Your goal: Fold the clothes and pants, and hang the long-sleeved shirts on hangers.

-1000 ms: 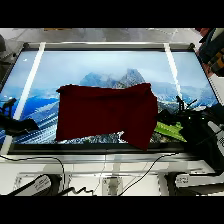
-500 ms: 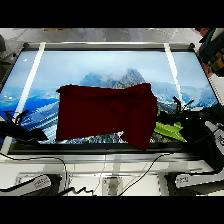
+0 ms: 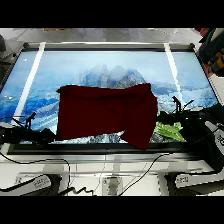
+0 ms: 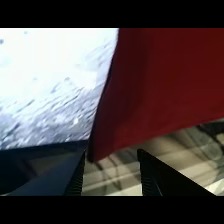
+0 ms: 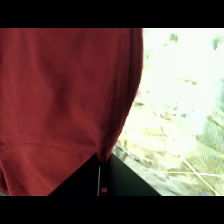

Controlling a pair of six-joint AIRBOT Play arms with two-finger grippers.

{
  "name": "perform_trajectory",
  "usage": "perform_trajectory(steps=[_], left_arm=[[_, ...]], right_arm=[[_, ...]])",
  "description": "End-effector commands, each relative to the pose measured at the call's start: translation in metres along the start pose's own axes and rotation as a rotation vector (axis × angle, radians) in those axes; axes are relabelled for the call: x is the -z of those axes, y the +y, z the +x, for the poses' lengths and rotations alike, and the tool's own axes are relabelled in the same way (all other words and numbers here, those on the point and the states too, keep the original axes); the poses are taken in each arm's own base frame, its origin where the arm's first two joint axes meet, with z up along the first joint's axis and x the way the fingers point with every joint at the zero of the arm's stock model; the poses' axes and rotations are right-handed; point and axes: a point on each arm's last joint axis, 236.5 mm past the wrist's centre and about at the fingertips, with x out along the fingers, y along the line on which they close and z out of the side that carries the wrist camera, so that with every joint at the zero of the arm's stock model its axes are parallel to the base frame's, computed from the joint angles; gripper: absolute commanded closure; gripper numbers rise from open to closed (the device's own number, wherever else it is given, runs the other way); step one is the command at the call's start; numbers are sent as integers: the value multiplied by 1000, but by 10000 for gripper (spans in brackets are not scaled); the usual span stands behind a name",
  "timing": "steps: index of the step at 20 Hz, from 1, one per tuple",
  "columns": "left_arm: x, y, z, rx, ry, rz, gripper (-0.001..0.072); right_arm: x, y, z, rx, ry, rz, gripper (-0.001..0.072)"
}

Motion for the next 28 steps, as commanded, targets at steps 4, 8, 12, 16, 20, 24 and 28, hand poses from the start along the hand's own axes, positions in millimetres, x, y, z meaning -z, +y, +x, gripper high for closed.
perform_trajectory(steps=[4, 8, 12, 16, 20, 24, 28], left_arm=[[-1, -6, 35, 19, 40, 10, 527], [-17, -22, 28, 40, 23, 68, 697], [-77, -72, -39, 113, -114, 198, 697], [-141, -185, -163, 265, -501, 397, 697], [-126, -291, -297, 306, -863, 643, 697], [-84, -338, -420, 164, -1334, 721, 698], [-5, -355, -528, 17, -1796, 700, 697]], right_arm=[[-1, 2, 0, -9, -6, 5, 695], [-7, 13, -10, -14, -36, -21, 696], [-29, 52, -58, 9, -177, -153, 696], [-56, 136, -154, 44, -435, -402, 696], [-45, 248, -278, 96, -764, -683, 696], [7, 351, -398, 151, -1144, -908, 696], [74, 414, -465, 136, -1377, -1010, 696]])
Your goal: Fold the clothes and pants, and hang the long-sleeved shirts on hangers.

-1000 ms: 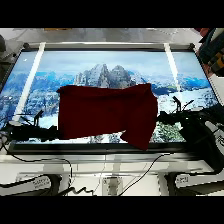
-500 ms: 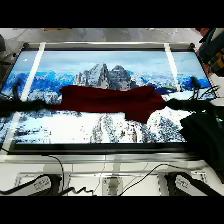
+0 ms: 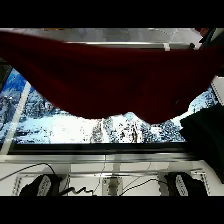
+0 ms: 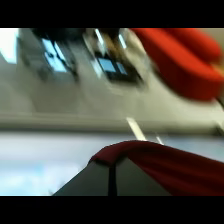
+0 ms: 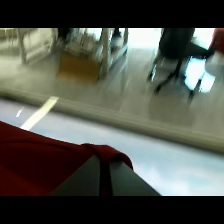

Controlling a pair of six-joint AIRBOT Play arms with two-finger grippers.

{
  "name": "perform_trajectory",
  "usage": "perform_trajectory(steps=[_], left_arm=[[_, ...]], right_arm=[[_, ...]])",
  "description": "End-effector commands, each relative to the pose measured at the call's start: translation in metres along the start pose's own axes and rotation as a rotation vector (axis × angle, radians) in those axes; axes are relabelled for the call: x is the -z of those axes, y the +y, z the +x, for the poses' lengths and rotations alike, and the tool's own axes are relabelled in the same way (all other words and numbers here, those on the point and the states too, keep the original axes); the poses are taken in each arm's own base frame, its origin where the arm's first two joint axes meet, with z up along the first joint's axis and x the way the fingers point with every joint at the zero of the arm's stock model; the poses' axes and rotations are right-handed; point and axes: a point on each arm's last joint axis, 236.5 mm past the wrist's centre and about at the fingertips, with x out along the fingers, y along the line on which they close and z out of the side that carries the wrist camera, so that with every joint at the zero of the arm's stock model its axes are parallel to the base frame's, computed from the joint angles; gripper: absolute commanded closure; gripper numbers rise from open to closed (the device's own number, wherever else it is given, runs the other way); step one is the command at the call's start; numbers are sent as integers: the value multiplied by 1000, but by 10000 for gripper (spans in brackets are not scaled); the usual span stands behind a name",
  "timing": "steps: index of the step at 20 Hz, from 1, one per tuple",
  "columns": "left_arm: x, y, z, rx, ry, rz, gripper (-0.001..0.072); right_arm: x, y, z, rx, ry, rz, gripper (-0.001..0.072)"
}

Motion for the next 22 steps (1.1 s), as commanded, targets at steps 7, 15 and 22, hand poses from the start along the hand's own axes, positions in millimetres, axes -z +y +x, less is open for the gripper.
perform_trajectory(steps=[7, 15, 22], left_arm=[[-102, -24, -106, -350, -331, 356, 698], [166, 46, 29, 39, 520, -119, 699], [396, 79, 149, 38, 829, -121, 698]], right_arm=[[-82, 28, -55, 41, -236, 41, 698], [155, -34, 106, -173, 533, 576, 696], [350, -56, 232, -70, 750, 699, 696]])
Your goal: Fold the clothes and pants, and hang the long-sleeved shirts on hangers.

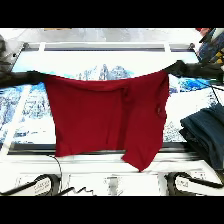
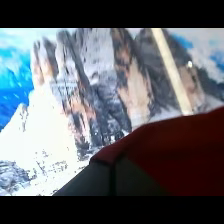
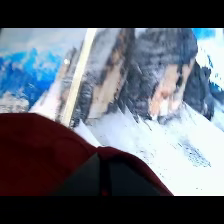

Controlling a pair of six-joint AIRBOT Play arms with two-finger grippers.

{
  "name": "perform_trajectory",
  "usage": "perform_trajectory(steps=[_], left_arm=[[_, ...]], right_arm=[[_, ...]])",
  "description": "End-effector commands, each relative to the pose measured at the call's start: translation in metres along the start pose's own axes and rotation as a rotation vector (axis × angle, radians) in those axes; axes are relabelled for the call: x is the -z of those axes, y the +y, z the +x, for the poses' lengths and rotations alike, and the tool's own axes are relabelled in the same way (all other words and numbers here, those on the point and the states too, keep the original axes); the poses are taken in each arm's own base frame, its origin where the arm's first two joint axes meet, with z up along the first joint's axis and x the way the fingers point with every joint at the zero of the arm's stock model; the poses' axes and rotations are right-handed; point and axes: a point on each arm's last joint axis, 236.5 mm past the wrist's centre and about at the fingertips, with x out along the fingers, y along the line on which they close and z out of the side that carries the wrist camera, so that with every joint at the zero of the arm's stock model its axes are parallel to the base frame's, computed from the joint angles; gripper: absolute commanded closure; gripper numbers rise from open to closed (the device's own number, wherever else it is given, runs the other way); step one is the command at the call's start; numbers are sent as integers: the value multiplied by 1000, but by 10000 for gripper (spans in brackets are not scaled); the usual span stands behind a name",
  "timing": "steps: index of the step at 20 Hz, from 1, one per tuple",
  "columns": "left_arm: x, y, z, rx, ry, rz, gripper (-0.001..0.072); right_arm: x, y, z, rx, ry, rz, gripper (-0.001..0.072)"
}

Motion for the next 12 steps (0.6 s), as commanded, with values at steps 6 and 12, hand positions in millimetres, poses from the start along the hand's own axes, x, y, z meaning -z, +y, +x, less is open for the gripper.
perform_trajectory(steps=[6, 12], left_arm=[[58, 72, 140, -152, 46, -60, 698], [71, 67, 116, -93, 135, -65, 699]], right_arm=[[28, -131, 119, 189, 20, 139, 696], [70, -144, 97, 186, 214, 151, 696]])
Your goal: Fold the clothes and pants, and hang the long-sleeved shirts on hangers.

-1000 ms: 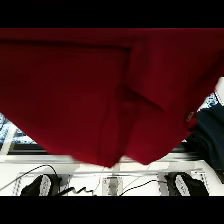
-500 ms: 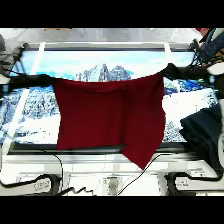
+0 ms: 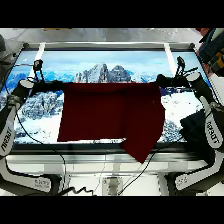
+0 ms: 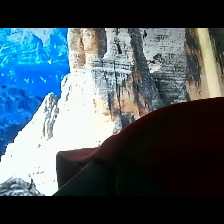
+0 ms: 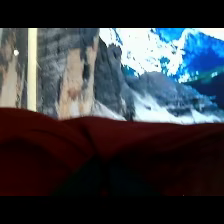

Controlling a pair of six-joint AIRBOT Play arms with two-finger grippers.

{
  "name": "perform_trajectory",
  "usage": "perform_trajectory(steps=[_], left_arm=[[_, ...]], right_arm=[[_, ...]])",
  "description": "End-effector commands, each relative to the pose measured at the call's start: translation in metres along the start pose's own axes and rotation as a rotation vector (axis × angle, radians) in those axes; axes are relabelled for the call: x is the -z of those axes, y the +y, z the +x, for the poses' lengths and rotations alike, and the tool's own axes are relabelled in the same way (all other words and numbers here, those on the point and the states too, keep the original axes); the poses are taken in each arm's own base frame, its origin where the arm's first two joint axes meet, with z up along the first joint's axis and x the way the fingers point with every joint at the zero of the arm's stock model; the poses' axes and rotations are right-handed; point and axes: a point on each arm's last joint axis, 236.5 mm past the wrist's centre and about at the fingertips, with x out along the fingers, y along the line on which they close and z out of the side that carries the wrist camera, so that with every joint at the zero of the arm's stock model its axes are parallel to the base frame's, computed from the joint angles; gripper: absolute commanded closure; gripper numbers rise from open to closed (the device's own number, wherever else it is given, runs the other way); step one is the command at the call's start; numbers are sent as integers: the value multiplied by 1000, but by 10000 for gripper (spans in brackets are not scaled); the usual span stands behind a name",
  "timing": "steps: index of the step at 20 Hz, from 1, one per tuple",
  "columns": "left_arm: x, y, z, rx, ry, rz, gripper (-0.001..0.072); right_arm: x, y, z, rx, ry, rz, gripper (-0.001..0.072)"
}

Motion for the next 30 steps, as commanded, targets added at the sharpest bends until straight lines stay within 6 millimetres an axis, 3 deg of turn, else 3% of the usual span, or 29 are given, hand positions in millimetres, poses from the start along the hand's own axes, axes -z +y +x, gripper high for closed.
perform_trajectory(steps=[1, 7, 11, 13, 18, 20, 21, 22, 23, 24, 25, 28, 30], left_arm=[[24, 2, -14, 48, 105, -1, 698], [73, -19, -37, 204, 320, -64, 698], [97, -25, -17, 230, 390, -81, 698], [113, -24, -8, 230, 442, -169, 698], [143, -19, -11, 220, 562, -168, 699], [145, -18, -12, 216, 569, -166, 698], [145, -18, -12, 216, 569, -165, 697], [144, -19, -12, 219, 567, -168, 654], [144, -21, -12, 228, 569, -172, 404], [144, -23, -13, 235, 572, -177, 139], [144, -25, -15, 243, 578, -176, 54], [139, -29, -36, 282, 628, -155, 55], [121, -18, -62, 265, 625, -121, 61]], right_arm=[[34, -21, -12, -7, 156, 30, 696], [73, -46, -53, -60, 346, 130, 697], [98, -58, -52, 16, 442, 75, 696], [111, -59, -51, 35, 492, 55, 696], [132, -88, -65, 205, 590, 112, 696], [136, -88, -68, 207, 610, 118, 695], [137, -86, -68, 198, 613, 122, 646], [138, -84, -68, 191, 619, 125, 391], [140, -83, -70, 188, 627, 123, 164], [142, -83, -71, 183, 639, 111, 138], [144, -82, -73, 178, 654, 103, 139], [160, -79, -89, 167, 742, 69, 161], [169, -75, -100, 168, 741, 74, 161]])
